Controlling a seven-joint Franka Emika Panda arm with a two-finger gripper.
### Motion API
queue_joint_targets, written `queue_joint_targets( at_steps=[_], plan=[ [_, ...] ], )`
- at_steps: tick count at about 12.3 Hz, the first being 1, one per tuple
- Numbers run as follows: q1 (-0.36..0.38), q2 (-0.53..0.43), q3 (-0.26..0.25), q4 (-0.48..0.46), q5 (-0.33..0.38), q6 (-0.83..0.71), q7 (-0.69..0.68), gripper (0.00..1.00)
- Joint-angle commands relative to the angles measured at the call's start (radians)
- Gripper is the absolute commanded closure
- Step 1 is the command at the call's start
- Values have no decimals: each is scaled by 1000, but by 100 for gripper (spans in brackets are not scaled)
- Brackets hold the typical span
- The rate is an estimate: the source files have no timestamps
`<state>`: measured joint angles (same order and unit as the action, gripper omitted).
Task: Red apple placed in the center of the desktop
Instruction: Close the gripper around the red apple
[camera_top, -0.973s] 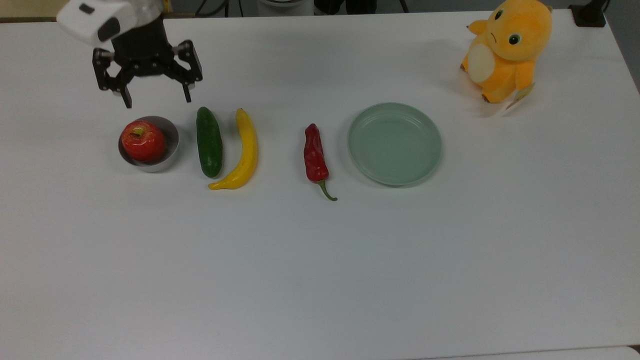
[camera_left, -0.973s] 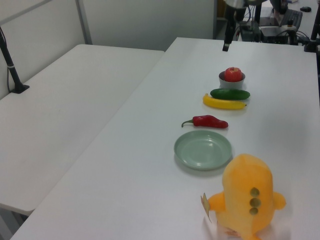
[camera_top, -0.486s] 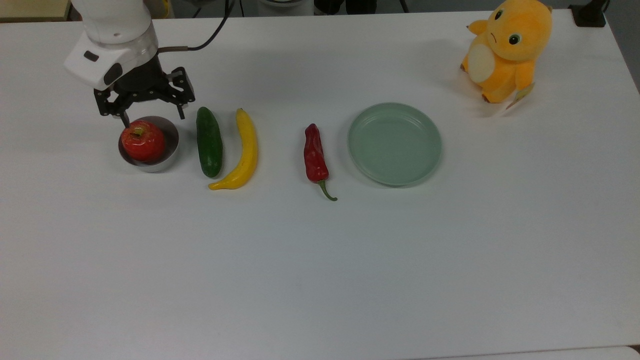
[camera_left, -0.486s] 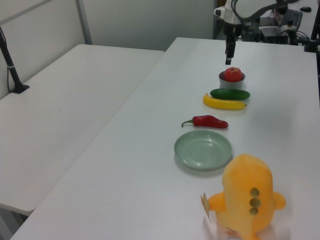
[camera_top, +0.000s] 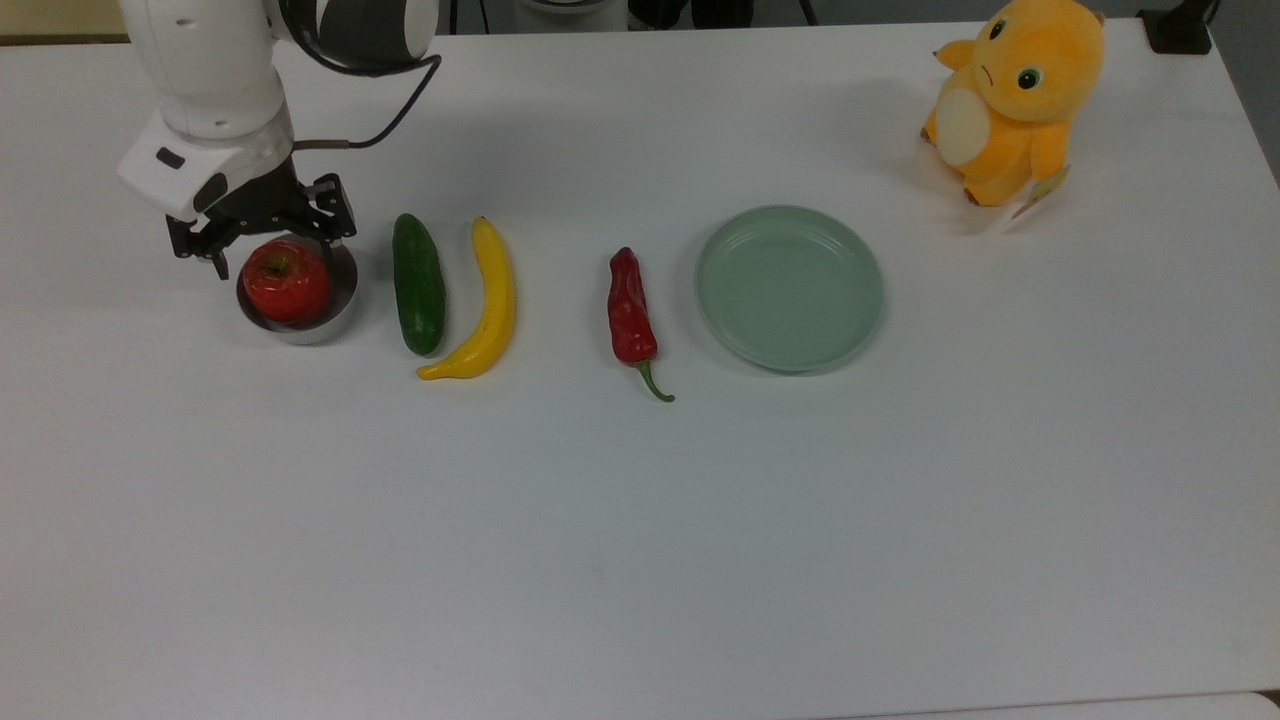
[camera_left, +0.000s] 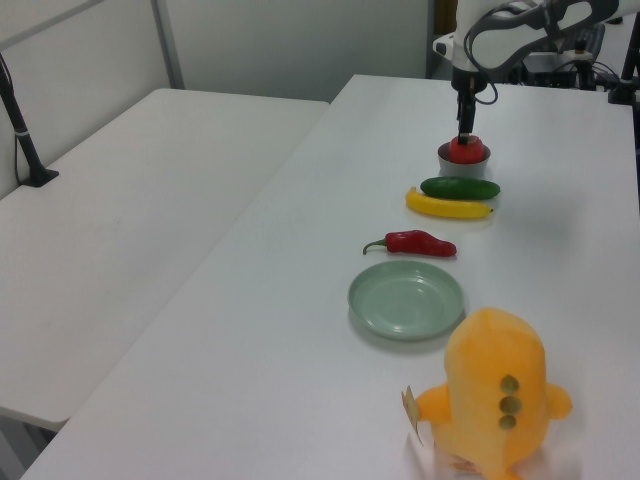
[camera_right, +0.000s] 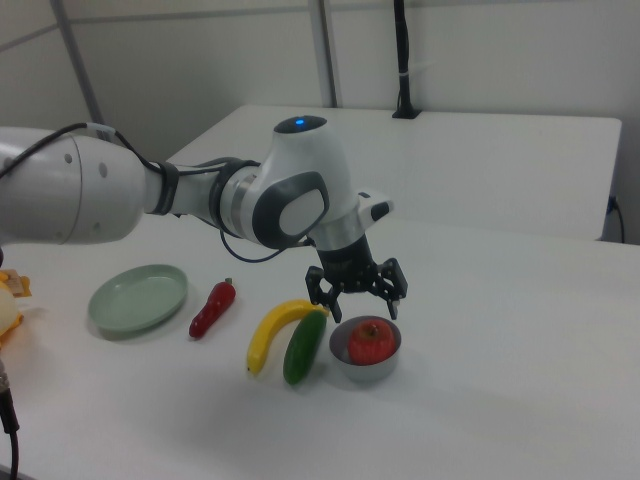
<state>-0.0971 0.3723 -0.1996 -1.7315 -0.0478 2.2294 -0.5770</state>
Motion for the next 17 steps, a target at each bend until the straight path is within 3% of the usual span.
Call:
queue_joint_targets(
  at_steps=[1,6,9,10,11,12,13,17],
  plan=[
    [5,16,-14,-28,-39,24,-17,0],
    [4,25,-14,-33,-66,24,-17,1],
    [5,31,-14,-42,-99,24,-17,29],
    [5,31,-14,-45,-99,23,-17,48],
    [5,31,-14,-48,-98,23,-14,73],
    [5,31,-14,-48,-96,23,-11,83],
    [5,31,-14,-48,-96,21,-9,90],
    [5,28,-14,-48,-95,12,-4,92]
  ],
)
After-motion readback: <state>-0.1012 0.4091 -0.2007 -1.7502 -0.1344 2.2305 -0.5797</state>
